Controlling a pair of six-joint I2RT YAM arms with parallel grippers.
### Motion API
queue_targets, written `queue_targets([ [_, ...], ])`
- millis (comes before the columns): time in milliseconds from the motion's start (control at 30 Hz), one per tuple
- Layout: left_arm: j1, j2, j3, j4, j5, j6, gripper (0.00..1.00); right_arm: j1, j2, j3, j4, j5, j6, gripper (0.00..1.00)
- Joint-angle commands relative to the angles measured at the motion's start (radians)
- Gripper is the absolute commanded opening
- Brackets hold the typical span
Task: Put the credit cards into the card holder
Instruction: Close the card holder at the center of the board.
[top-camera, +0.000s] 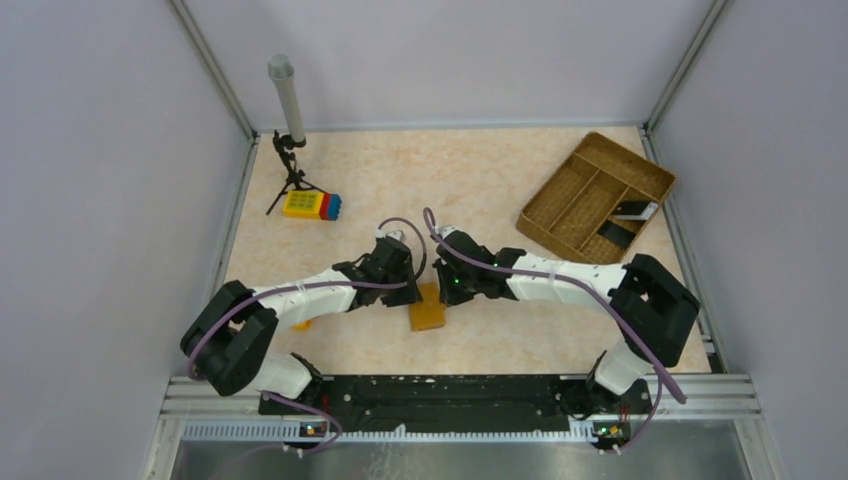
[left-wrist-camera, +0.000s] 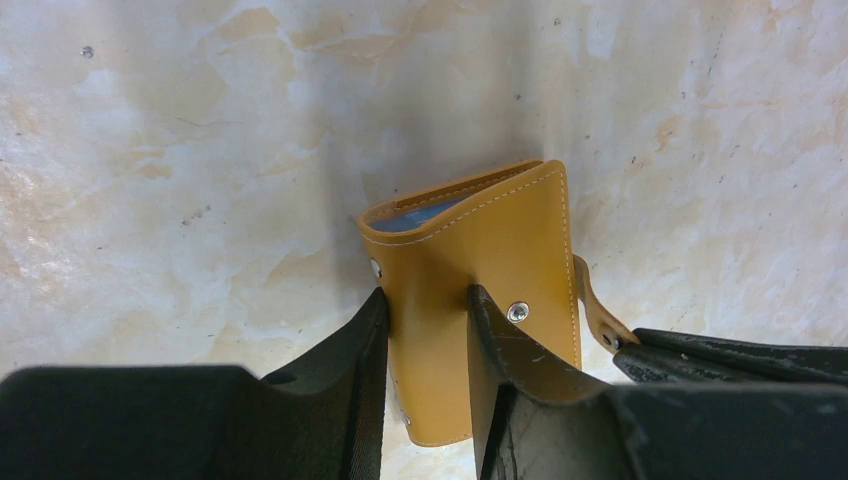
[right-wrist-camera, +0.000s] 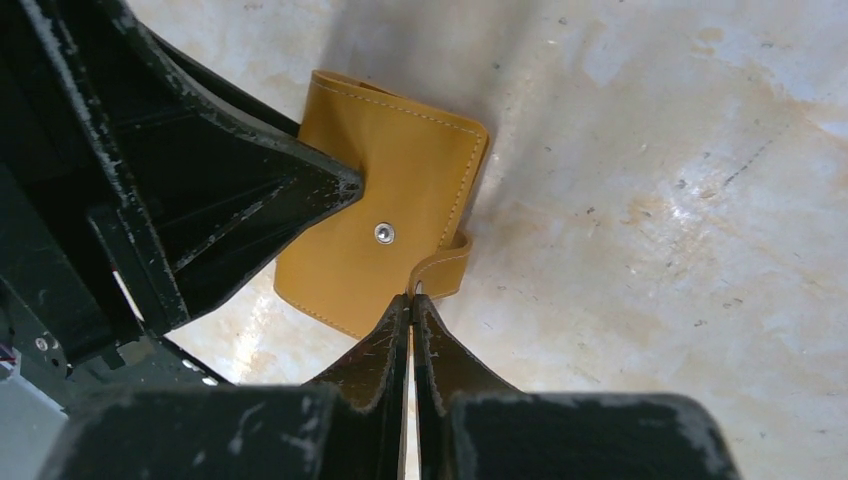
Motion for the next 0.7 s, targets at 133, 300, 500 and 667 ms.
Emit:
queue_targets([
  [133,-0.012,0.054,-0.055,-0.066,-0.027,0.011,0.26,0.032,0.040,0.039,0.085,-0.001,-0.012,0.00],
  [300,-0.012,0.049,-0.069,-0.043,-0.013,0.002,0.26,0.033,0.070,0.038,0.101,0.007,-0.008,0.00],
  [500,-0.012,0.053,-0.081,-0.021,-0.008,-0.007,0.26,0.032,0.080,0.020,0.135,0.025,0.004,0.00],
  [667,-0.012,0.052,-0.080,-0.024,-0.007,-0.007,0.25,0.033,0.057,-0.002,0.152,0.055,0.014,0.00],
])
